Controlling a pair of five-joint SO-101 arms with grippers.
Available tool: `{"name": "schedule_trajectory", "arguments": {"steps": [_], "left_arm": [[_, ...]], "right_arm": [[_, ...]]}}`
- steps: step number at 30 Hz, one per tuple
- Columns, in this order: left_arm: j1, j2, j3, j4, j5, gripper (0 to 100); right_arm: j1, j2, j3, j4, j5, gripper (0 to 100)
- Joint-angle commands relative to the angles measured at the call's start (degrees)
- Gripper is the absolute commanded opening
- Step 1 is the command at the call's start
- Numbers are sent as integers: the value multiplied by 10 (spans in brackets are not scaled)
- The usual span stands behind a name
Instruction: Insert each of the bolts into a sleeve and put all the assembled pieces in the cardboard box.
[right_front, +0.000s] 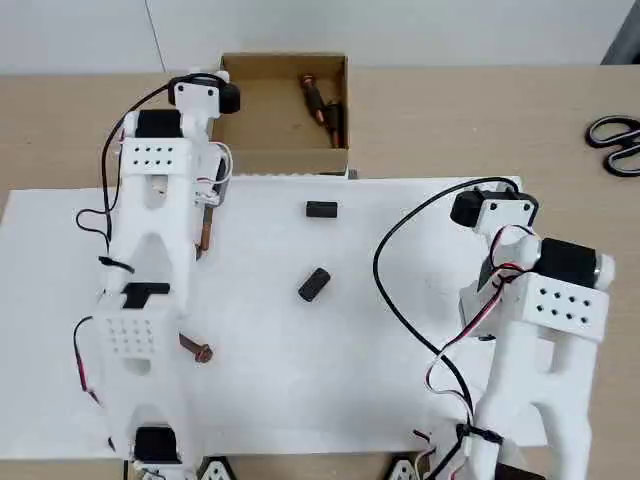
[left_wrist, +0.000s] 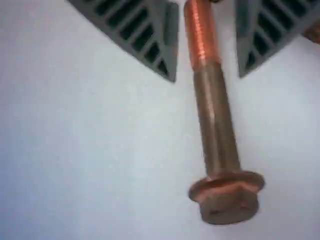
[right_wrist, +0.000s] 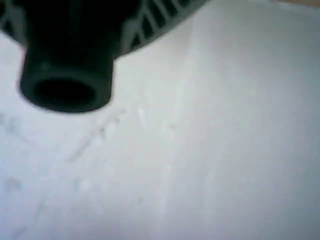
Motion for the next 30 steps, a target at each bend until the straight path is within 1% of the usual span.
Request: {"name": "schedule_trajectory", "arguments": {"steps": [1,5,9,13,17,27,30], "left_arm": [[-13,33,-80,33,4,80],[-19,69,-106,40,2,80],[-6,67,-109,40,2,83],[4,44,-111,40,3,115],[8,34,-109,40,3,116],[-3,87,-111,28,2,116],[-3,101,-111,11,2,115]], "right_arm": [[5,-15,-2,-7,6,3],[5,-15,-2,-6,6,3],[5,-15,-2,-5,6,3],[5,-15,-2,-5,6,3],[5,-15,-2,-5,6,3],[4,-15,-2,-5,6,3],[4,-15,-2,-4,6,3]]}}
